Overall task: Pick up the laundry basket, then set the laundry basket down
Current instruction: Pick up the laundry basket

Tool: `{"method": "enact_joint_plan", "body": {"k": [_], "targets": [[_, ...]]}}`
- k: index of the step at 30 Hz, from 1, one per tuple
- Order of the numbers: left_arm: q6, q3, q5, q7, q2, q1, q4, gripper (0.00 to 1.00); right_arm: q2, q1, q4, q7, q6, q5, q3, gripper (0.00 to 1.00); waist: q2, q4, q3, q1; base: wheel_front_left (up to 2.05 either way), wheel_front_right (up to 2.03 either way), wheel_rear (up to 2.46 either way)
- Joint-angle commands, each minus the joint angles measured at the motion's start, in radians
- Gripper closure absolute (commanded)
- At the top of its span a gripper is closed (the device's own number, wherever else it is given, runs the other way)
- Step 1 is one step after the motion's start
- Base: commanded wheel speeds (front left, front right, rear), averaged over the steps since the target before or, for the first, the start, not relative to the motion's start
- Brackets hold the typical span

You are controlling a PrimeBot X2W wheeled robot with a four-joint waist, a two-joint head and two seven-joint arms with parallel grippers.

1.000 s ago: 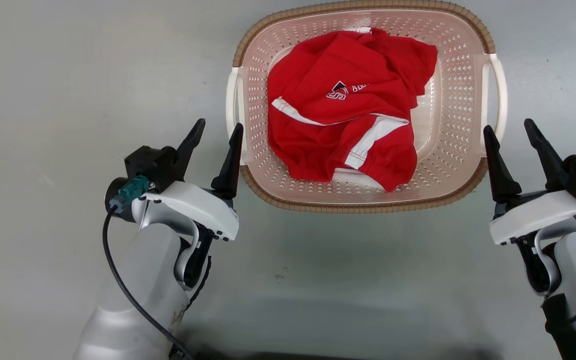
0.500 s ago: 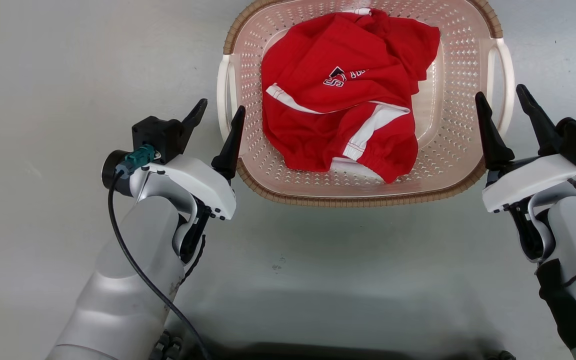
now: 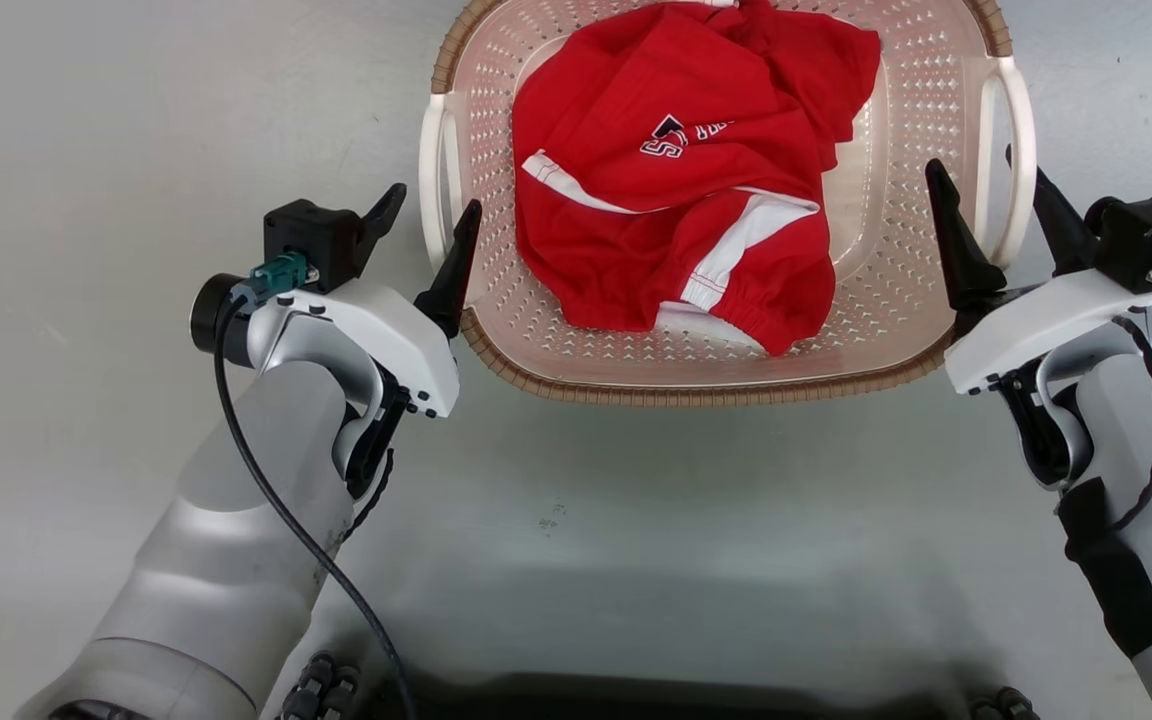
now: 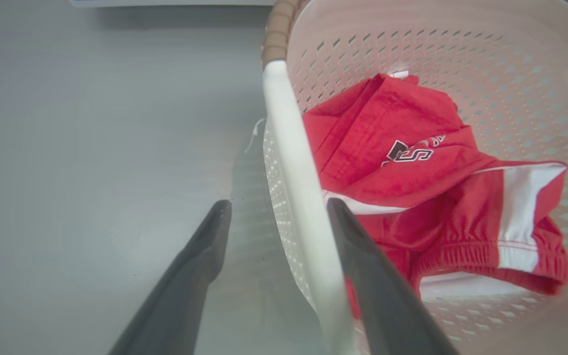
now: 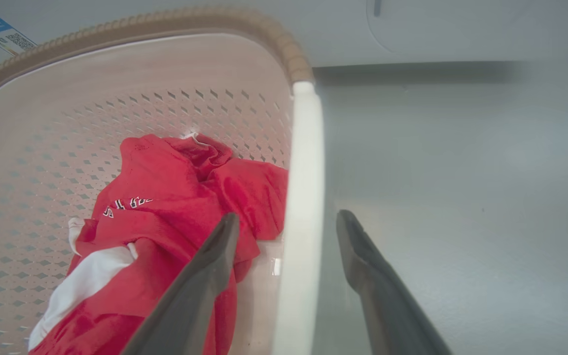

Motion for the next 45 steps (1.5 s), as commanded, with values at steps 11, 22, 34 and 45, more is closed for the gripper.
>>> {"method": "enact_joint_plan", "body": {"k": [11,22,34,45], "targets": [[-0.003,-0.036,-0.059,-0.009,0.037,-0.033,0.038,0.0,0.005,-0.004,0.011,-0.01,0.004,0.027,0.042,0.0,0.0,-0.005,0.011,0.0,0.0,0.0,0.0],[-0.003,-0.057,-0.075,-0.009,0.043,-0.047,0.047,0.0,0.005,-0.004,0.011,-0.01,0.004,0.022,0.039,0.0,0.0,-0.009,0.019,0.0,0.0,0.0,0.0],[-0.003,-0.131,-0.113,-0.009,0.039,-0.056,0.052,1.0,0.005,-0.011,0.013,-0.01,0.004,0.025,0.049,1.0,0.0,-0.012,0.032,0.0,0.0,0.0,0.0],[-0.003,-0.183,-0.179,-0.009,0.058,-0.073,0.05,1.0,0.005,-0.015,0.023,-0.01,0.004,0.026,0.054,1.0,0.0,-0.01,0.029,0.0,0.0,0.0,0.0]]}}
